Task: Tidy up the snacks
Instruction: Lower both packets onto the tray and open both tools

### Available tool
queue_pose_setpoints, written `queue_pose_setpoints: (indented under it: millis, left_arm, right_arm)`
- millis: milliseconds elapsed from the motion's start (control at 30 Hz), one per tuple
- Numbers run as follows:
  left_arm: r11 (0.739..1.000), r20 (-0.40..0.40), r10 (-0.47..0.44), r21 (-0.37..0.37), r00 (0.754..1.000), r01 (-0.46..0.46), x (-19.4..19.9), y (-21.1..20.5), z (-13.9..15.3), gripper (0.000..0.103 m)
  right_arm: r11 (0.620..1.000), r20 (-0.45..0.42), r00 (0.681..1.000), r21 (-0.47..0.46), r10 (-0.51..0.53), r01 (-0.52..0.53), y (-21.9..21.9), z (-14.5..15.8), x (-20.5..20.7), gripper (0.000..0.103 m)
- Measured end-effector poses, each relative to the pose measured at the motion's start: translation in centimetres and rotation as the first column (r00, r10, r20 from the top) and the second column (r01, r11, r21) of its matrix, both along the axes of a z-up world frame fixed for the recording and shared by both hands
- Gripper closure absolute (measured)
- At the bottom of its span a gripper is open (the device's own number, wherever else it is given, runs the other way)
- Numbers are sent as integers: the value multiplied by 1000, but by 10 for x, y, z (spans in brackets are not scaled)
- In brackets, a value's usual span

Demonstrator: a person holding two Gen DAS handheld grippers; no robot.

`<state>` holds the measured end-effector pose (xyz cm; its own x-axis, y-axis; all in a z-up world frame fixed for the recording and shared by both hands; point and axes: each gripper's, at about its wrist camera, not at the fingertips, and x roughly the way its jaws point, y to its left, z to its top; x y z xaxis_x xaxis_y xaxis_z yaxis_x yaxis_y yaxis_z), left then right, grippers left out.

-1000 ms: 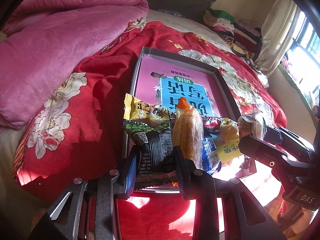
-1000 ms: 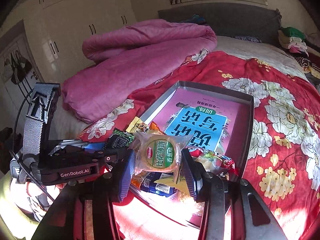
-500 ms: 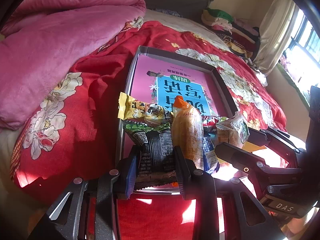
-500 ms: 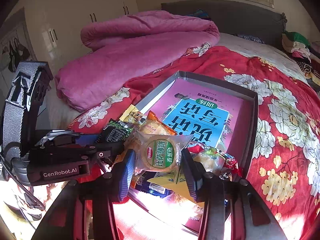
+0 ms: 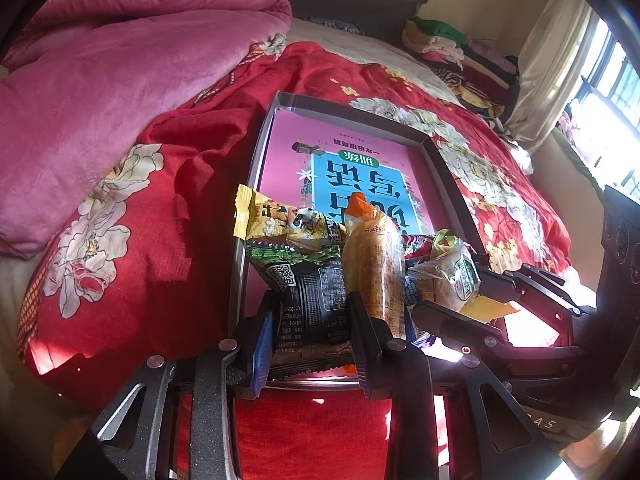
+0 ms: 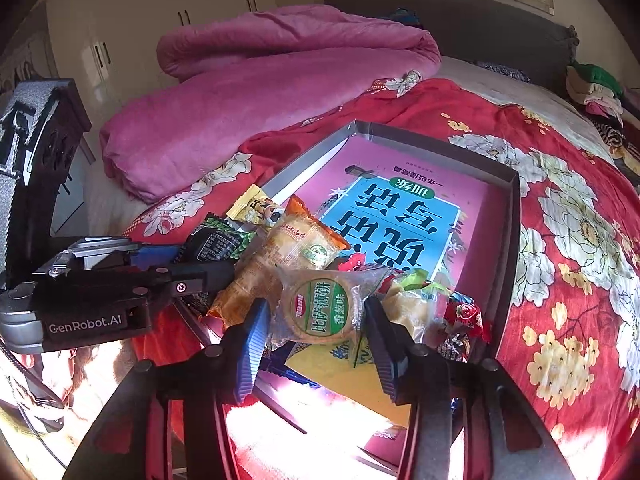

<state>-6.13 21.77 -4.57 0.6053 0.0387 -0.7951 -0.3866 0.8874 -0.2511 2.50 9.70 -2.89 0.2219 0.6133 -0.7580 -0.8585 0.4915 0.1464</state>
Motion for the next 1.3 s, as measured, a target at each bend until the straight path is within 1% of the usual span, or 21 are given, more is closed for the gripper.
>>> queue_pose_setpoints:
  millis: [400, 633, 900, 1000, 1067, 1233, 1300]
  left_arm:
    - [1000, 6, -7, -3, 1000, 7, 1, 0, 1, 68]
    - [1000, 7, -16, 4, 1000, 15, 3, -2, 2, 67]
    - [1000, 10, -8, 19, 1000, 8, 2, -3, 3, 66]
    - [1000, 13, -6, 24, 1000, 6, 2, -3, 4, 64]
    - [1000, 15, -5, 29, 1000, 5, 2, -4, 6, 59]
    - [999, 13, 4, 51, 1000, -5, 2, -6, 9, 52]
    - [998, 11, 7, 55, 1000, -7, 2, -7, 10, 52]
  right_arm:
    - [1000, 18, 1000, -8, 3, -3, -2, 2, -3, 53]
    - [1000, 31, 999, -8, -7, 7, -6, 3, -2, 50]
    - [1000, 40, 999, 0, -17, 17, -9, 7, -3, 49]
    - [1000, 44, 999, 1, -17, 17, -11, 8, -3, 49]
    - [1000, 48, 999, 3, -19, 19, -12, 9, -4, 48]
    - [1000, 51, 998, 17, -23, 22, -16, 13, -4, 44]
    - [1000, 55, 998, 19, -25, 24, -17, 14, -5, 44]
